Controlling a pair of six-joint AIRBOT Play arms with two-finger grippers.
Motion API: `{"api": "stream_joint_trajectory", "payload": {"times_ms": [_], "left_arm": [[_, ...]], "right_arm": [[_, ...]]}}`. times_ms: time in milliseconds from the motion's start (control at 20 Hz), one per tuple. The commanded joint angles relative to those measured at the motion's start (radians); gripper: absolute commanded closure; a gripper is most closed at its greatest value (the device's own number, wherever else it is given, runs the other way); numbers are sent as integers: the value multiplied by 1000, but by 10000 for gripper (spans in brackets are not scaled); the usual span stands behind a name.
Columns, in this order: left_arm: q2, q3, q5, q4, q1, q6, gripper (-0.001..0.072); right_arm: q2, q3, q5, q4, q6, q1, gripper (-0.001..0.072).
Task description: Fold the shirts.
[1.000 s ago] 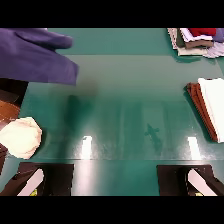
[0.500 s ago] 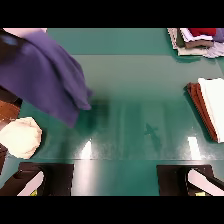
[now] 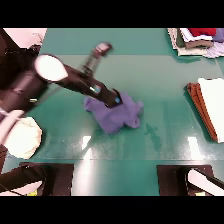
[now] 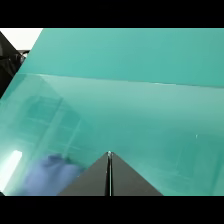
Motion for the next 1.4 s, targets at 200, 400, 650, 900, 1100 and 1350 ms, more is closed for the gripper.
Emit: {"api": "stream_joint_trajectory", "payload": {"times_ms": [200,400,650,900,1100,1350], "left_arm": [[-85,22,-20,129,144,33,109],[-116,-1,-11,133,363,33,108],[-236,-120,19,122,443,91,108],[-325,-136,60,19,443,138,110],[-325,-135,83,-1,443,140,688],[-305,-62,65,53,444,138,683]], "right_arm": [[0,1,24,-7,0,0,691],[-1,0,28,-7,0,0,691],[-1,-1,28,-26,0,1,691],[1,-14,55,-58,0,1,691],[44,-219,53,-58,0,1,691],[66,-651,24,-73,-1,14,690]]}}
